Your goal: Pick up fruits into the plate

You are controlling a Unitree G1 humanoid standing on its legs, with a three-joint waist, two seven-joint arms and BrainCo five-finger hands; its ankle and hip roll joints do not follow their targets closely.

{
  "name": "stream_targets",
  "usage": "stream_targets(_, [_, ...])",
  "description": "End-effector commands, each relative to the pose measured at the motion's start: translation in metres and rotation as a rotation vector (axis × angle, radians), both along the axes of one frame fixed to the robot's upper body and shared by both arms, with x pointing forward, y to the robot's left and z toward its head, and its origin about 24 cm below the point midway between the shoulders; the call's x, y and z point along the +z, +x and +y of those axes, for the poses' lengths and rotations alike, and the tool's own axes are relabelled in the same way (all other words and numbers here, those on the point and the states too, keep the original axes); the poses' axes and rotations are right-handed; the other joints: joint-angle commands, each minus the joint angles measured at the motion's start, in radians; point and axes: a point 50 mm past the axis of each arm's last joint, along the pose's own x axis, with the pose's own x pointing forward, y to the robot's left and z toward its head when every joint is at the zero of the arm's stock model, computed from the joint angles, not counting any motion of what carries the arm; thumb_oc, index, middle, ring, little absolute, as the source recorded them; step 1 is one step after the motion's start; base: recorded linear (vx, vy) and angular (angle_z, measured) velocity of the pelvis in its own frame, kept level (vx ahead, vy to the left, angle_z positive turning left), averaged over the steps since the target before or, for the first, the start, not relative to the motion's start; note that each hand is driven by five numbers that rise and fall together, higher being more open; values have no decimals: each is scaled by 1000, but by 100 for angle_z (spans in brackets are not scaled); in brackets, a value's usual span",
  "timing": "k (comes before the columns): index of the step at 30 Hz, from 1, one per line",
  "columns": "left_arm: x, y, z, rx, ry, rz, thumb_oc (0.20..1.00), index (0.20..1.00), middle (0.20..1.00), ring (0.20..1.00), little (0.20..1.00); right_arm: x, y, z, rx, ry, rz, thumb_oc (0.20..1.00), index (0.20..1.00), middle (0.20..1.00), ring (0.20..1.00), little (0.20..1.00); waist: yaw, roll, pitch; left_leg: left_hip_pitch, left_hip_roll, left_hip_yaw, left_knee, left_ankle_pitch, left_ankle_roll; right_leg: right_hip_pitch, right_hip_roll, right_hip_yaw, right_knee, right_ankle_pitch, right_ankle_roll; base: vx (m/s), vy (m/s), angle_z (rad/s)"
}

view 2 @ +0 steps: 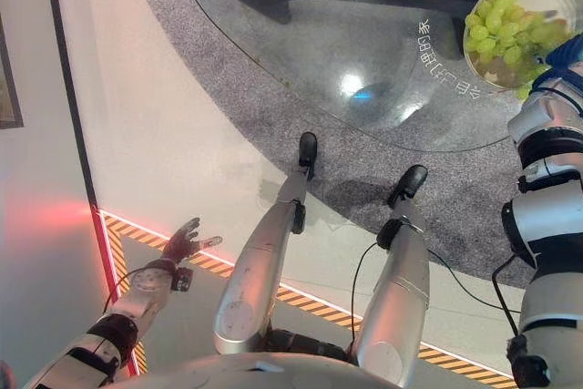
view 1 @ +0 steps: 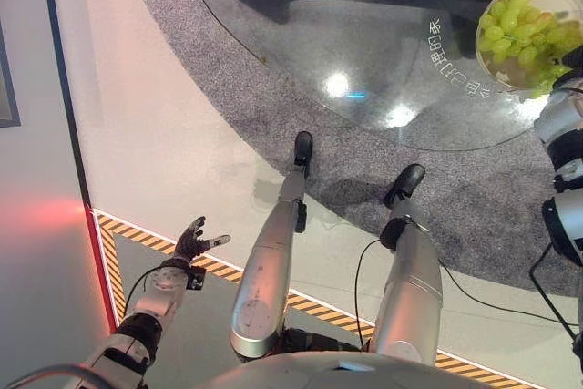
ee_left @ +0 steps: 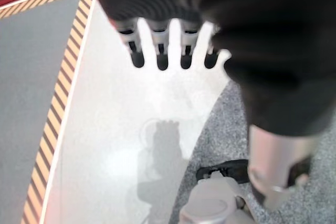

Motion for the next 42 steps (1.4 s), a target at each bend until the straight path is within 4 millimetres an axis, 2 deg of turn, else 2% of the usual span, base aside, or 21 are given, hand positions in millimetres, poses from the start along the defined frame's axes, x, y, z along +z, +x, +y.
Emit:
stream_targets(1, [-28, -45, -5, -2, 1, 149, 1000, 1000, 1000, 1000, 1000, 43, -24, -10, 23, -269, -224, 1000, 1000, 1000, 1000, 1000, -19, 77, -31, -6, -82, 1, 123, -200, 24, 18, 91, -50, 89, -151, -33, 0, 0, 0])
stream_targets(4, [-29, -46, -4, 16, 2, 148, 1000, 1000, 1000, 1000, 1000, 47, -18, 11, 181, -326, -343, 1000, 1000, 1000, 1000, 1000, -24, 66, -31, 12, -80, 1, 117, -203, 20, 36, 97, -50, 80, -151, -28, -30, 5, -1])
stream_targets(5, [-27, -40, -4, 23, 8, 132, 1000, 1000, 1000, 1000, 1000, 49, -16, 19, 232, -326, -379, 1000, 1000, 1000, 1000, 1000, -27, 63, -31, -6, -76, 5, 109, -173, 25, 23, 101, -64, 63, -116, -37, -100, 22, -4])
stream_targets(9, [-29, -40, 1, 50, 37, 141, 1000, 1000, 1000, 1000, 1000, 24, -7, 37, 410, -248, -378, 1000, 1000, 1000, 1000, 1000, -41, 39, -31, 53, -73, 7, 91, -179, 24, 77, 112, -62, 39, -113, -36, -61, 13, -1])
stream_targets(13, [-29, -37, 12, 92, 72, 145, 1000, 1000, 1000, 1000, 1000, -24, 3, 62, 605, -158, -216, 1000, 1000, 1000, 1000, 1000, -68, 1, -31, 153, -70, 12, 77, -195, 23, 175, 116, -57, 6, -111, -32, -63, 32, 0])
stream_targets(14, [-28, -37, 13, 95, 77, 144, 1000, 1000, 1000, 1000, 1000, -29, 4, 64, 617, -144, -197, 1000, 1000, 1000, 1000, 1000, -71, -2, -31, 163, -69, 13, 75, -197, 23, 185, 116, -56, 4, -111, -31, -41, 23, -1])
stream_targets(15, [-28, -36, 16, 101, 97, 148, 1000, 1000, 1000, 1000, 1000, -46, 4, 68, 652, -90, -141, 1000, 1000, 1000, 1000, 1000, -78, -11, -31, 198, -65, 13, 70, -202, 22, 218, 114, -55, -3, -112, -29, -33, 42, -2])
stream_targets(16, [-25, -32, 22, 88, 184, 144, 1000, 1000, 1000, 1000, 1000, -75, 4, 75, 699, -3, -48, 1000, 1000, 1000, 1000, 1000, -95, -27, -31, 260, -57, 13, 58, -208, 19, 280, 118, -43, -25, -111, -26, -8, 50, -3])
stream_targets(18, [-24, -30, 27, 55, 290, 151, 1000, 1000, 1000, 1000, 1000, -104, 0, 77, 716, 107, 34, 1000, 1000, 1000, 1000, 1000, -109, -40, -31, 319, -43, 19, 41, -214, 12, 342, 116, -38, -51, -108, -21, 36, 42, -3])
stream_targets(19, [-22, -28, 30, 21, 361, 159, 1000, 1000, 1000, 1000, 1000, -131, -5, 80, 733, 191, 116, 1000, 1000, 1000, 1000, 1000, -126, -55, -31, 374, -33, 23, 24, -216, 9, 396, 115, -23, -75, -101, -14, 110, 46, -6])
stream_targets(20, [-22, -27, 31, 8, 394, 192, 1000, 1000, 1000, 1000, 1000, -167, -16, 86, 749, 308, 229, 1000, 1000, 1000, 1000, 1000, -148, -75, -56, 431, -21, 31, -3, -221, 5, 456, 118, -10, -116, -93, -7, 105, 43, -9])
stream_targets(21, [-23, -26, 31, 6, 395, 195, 1000, 1000, 1000, 1000, 1000, -173, -17, 87, 749, 331, 253, 1000, 1000, 1000, 1000, 1000, -152, -78, -63, 434, -19, 32, -9, -218, 4, 461, 119, -9, -126, -88, -6, 111, 30, -14])
stream_targets(24, [-28, -30, 28, 1, 403, 227, 1000, 1000, 1000, 1000, 1000, -233, -46, 97, 762, 463, 459, 1000, 1000, 1000, 1000, 1000, -177, -106, -130, 515, -3, 50, -73, -215, -5, 546, 122, 3, -212, -63, 9, 103, 6, -20])
stream_targets(27, [-32, -37, 26, 46, 380, 229, 1000, 1000, 1000, 1000, 1000, -278, -77, 109, 781, 604, 633, 1000, 1000, 1000, 1000, 1000, -189, -135, -187, 570, 16, 78, -105, -214, -10, 597, 116, 4, -264, -38, 24, 83, -26, -22])
stream_targets(31, [-36, -41, 25, 21, 387, 262, 1000, 1000, 1000, 1000, 1000, -318, -104, 114, 699, 797, 785, 1000, 1000, 1000, 1000, 1000, -200, -149, -226, 599, 41, 107, -119, -212, -17, 626, 122, 3, -275, -42, 24, -11, -16, -14])
stream_targets(35, [-46, -58, 22, -13, 397, 342, 1000, 1000, 1000, 1000, 1000, -366, -153, 109, 471, 1114, 899, 1000, 1000, 1000, 1000, 1000, -213, -153, -281, 662, 67, 138, -160, -198, -28, 687, 117, -10, -318, -31, 31, 38, -2, -13])
stream_targets(41, [-54, -73, 20, -32, 397, 396, 1000, 1000, 1000, 1000, 1000, -401, -213, 102, 142, 1424, 929, 1000, 1000, 1000, 1000, 1000, -217, -144, -348, 708, 78, 161, -173, -201, -32, 739, 107, -17, -338, -35, 34, 64, 10, -14])
stream_targets(42, [-57, -78, 18, -44, 395, 414, 1000, 1000, 1000, 1000, 1000, -407, -227, 100, 56, 1475, 954, 1000, 1000, 1000, 1000, 1000, -218, -141, -364, 721, 79, 166, -172, -205, -31, 751, 105, -18, -341, -36, 34, 92, 21, -11])
